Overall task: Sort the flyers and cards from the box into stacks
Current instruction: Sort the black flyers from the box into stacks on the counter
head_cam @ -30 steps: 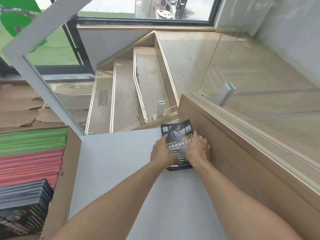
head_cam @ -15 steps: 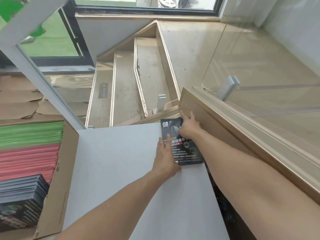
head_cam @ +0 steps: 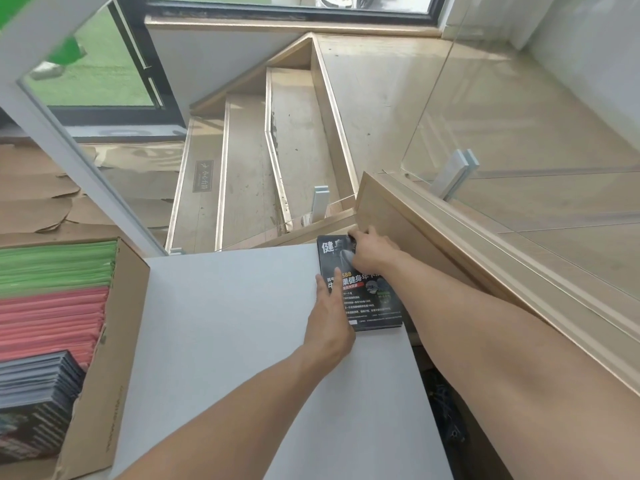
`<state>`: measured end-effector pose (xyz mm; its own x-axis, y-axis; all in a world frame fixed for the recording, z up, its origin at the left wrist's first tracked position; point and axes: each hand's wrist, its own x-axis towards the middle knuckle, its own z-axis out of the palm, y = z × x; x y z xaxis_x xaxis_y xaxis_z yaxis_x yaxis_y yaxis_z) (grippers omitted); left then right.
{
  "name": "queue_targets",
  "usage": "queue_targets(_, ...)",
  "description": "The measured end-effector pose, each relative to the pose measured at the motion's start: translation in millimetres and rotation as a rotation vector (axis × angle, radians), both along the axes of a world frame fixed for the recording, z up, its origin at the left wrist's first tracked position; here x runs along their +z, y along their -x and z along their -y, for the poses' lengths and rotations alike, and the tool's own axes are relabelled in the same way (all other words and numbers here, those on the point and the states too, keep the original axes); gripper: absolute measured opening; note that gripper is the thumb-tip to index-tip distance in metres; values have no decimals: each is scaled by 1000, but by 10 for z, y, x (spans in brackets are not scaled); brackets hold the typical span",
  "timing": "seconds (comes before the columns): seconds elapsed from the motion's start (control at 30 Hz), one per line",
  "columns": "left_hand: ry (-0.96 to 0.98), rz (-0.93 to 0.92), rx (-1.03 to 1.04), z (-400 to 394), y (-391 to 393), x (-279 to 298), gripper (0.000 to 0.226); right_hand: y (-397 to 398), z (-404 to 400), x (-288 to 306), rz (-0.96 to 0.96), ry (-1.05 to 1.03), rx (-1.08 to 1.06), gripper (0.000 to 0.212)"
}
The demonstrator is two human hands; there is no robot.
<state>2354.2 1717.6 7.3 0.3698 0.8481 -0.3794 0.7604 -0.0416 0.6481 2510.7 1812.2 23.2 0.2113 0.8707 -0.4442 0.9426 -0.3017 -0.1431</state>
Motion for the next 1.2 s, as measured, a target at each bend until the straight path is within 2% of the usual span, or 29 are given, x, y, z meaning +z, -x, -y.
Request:
queue_targets(0.27,5,-5,-33,13,36,19,110,88,53,87,-17,-5,-78,70)
queue_targets(0.37,3,24,-34,61,107,9,109,246,137,190,6,-175,-55,62)
queue_targets(0.5,-22,137,67,175,348,-24,96,484,416,257,-58,-334,-173,45)
queue_targets(0.7,-184,256,248,340,836,-39,72,646,783,45,0,-105,-144,55)
queue_targets(0.93,-259,326,388,492,1154,123,61,742,842,258,-13,-56,-129,57)
queue_targets(1.1,-451,432,458,654,1468,445,79,1251,921,391,-110,-250,16,46)
queue_targets(1.2,-571,454,583,770,1796,595,68,1810,1008,444,-268,-386,189,39)
